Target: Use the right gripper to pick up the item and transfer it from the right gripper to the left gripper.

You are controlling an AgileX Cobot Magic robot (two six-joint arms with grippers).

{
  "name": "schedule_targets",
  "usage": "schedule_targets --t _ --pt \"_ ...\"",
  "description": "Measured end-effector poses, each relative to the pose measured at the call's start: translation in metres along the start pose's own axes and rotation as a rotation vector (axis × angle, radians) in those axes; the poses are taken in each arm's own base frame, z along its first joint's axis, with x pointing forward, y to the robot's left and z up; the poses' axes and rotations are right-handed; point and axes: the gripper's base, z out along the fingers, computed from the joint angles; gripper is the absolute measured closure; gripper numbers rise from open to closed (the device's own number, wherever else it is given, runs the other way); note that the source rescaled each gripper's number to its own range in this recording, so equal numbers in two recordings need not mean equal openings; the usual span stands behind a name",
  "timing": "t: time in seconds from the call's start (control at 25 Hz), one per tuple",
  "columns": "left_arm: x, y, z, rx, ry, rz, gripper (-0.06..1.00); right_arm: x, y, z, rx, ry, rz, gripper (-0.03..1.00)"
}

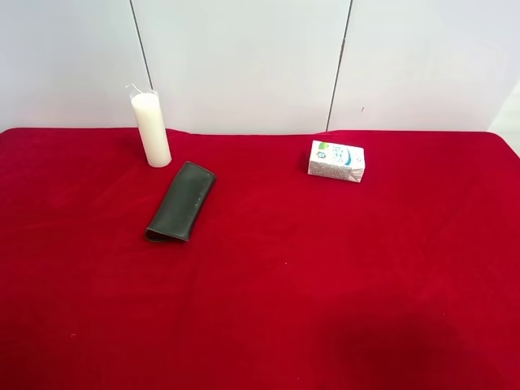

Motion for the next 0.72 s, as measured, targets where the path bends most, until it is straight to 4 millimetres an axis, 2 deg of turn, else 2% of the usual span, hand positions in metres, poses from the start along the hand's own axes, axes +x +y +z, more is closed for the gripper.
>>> schedule_targets --t 0.36,0.72 --pt "0.023 0.003 -0.039 0.034 -0.255 -0.008 -0.05 0.000 0.000 0.000 0.000 0.000 0.000 -0.03" --pt "0.038 0.006 -0.035 -0.023 -0.161 0.010 -0.05 0.000 0.000 0.000 0.000 0.000 0.000 -0.03"
